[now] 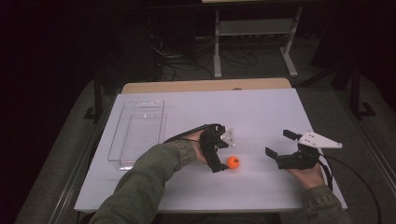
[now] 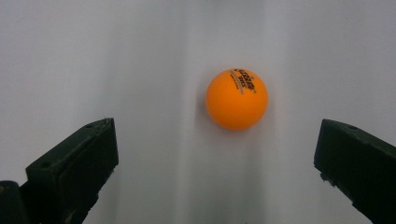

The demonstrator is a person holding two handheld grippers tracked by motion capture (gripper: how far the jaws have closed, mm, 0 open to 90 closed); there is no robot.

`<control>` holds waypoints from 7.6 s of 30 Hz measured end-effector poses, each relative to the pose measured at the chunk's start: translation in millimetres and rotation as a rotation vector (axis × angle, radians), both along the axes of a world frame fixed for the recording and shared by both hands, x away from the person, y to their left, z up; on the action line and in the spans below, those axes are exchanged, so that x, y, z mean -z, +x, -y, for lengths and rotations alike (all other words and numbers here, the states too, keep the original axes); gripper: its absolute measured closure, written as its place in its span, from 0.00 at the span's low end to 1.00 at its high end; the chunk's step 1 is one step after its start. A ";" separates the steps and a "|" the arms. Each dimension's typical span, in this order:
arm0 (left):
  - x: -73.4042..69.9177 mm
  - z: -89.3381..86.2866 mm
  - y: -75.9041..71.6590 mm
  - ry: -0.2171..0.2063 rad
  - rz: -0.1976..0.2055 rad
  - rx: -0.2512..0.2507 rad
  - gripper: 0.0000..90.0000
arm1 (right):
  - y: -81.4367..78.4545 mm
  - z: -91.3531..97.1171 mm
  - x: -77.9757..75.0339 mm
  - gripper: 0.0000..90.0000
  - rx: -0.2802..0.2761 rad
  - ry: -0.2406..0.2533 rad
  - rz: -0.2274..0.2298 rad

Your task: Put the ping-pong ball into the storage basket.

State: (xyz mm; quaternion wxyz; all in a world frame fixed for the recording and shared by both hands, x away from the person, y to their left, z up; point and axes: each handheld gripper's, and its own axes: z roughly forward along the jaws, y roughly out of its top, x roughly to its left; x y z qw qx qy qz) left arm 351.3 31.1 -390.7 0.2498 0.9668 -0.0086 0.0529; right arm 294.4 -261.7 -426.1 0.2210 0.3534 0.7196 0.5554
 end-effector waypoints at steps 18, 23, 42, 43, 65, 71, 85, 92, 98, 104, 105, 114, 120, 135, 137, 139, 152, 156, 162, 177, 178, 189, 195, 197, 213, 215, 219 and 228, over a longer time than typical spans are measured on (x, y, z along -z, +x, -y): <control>10.4 9.6 -1.2 0.005 -0.006 0.019 0.00 | 0.0 -0.3 0.1 0.00 -0.004 -0.002 -0.002; 12.8 11.4 -1.2 0.009 -0.005 0.021 0.00 | 0.0 -0.5 0.2 0.00 -0.005 -0.002 -0.004; 21.5 17.9 -1.8 0.022 -0.013 0.031 0.00 | 0.0 -0.2 0.1 0.00 -0.006 -0.001 -0.004; 22.3 18.4 -1.9 0.022 -0.017 0.032 0.00 | 0.0 -0.2 0.1 0.00 -0.005 -0.001 -0.004; 34.1 27.7 -1.6 0.039 -0.017 0.048 0.00 | -0.1 0.1 -0.1 0.00 -0.007 0.004 0.002; 36.4 28.9 -0.8 0.043 -0.023 0.048 0.00 | -0.3 0.6 -0.3 0.00 -0.006 0.004 0.006; 38.1 28.6 -0.4 0.052 -0.002 0.058 0.16 | -0.5 0.3 -0.2 0.00 -0.008 0.005 0.007; 36.3 28.0 -0.2 0.035 0.003 0.065 0.27 | -0.3 -0.4 0.3 0.00 -0.011 0.003 0.003; 33.7 27.3 0.5 0.022 0.009 0.060 0.36 | -0.2 -0.4 0.3 0.00 -0.011 0.004 0.002; 32.5 27.5 -0.3 0.008 0.009 0.064 0.45 | -0.2 -0.4 0.4 0.00 -0.011 0.003 0.002; 32.3 27.5 -0.5 0.004 0.007 0.064 0.47 | -0.2 -0.4 0.4 0.00 -0.011 0.003 0.002; 28.8 27.1 0.9 -0.005 0.007 0.064 0.56 | -0.1 -0.2 0.4 0.00 -0.009 0.001 0.002; 24.2 24.6 1.7 -0.012 0.001 0.059 0.56 | -0.1 -0.4 0.5 0.00 -0.009 0.001 0.001; 4.9 13.2 1.4 -0.036 0.014 0.040 0.56 | -0.1 -0.7 0.5 0.00 -0.009 -0.002 0.001; 2.0 10.8 1.4 -0.039 0.013 0.037 0.56 | -0.2 -0.9 0.5 0.00 -0.009 -0.004 0.000; -0.5 8.5 1.1 -0.039 0.019 0.035 0.56 | -0.3 -1.1 0.6 0.00 -0.009 -0.004 -0.001; -13.2 -2.3 1.4 -0.053 0.026 0.020 0.56 | -0.3 -0.9 0.6 0.00 -0.007 -0.005 -0.002; -14.9 -4.3 1.1 -0.047 0.029 0.022 0.56 | -0.4 -1.1 0.5 0.00 -0.008 -0.005 0.000; -19.8 -8.1 -0.5 -0.055 0.037 0.018 0.56 | -0.2 -1.1 0.7 0.00 -0.007 -0.006 -0.001; -34.6 -23.8 -1.6 -0.073 0.046 0.002 0.56 | -1.0 -1.1 0.3 0.00 -0.006 -0.007 0.002; -35.4 -24.7 -1.9 -0.072 0.048 0.003 0.56 | -1.0 -1.2 0.3 0.00 -0.006 -0.007 0.002; -45.8 -36.1 -4.1 -0.076 0.057 -0.014 0.56 | -0.9 -1.5 0.5 0.00 -0.006 -0.011 0.000; -55.0 -46.0 -7.1 -0.081 0.072 -0.027 0.56 | -0.5 -2.2 1.1 0.00 -0.009 -0.014 -0.005; -58.4 -50.0 -7.5 -0.083 0.077 -0.032 0.56 | -0.5 -2.5 1.2 0.00 -0.008 -0.014 -0.005; -76.7 -73.8 -8.0 -0.079 0.092 -0.063 0.56 | -0.4 -2.0 0.9 0.00 -0.003 -0.013 -0.005; -77.5 -76.7 -7.3 -0.078 0.093 -0.068 0.56 | -0.4 -2.0 0.9 0.00 -0.002 -0.013 -0.005; -79.1 -81.7 -6.6 -0.073 0.093 -0.077 0.56 | -0.6 -1.8 0.7 0.00 -0.001 -0.013 -0.003; -84.8 -94.0 -5.8 -0.069 0.101 -0.105 0.56 | 0.2 -2.2 1.2 0.00 -0.003 -0.017 -0.006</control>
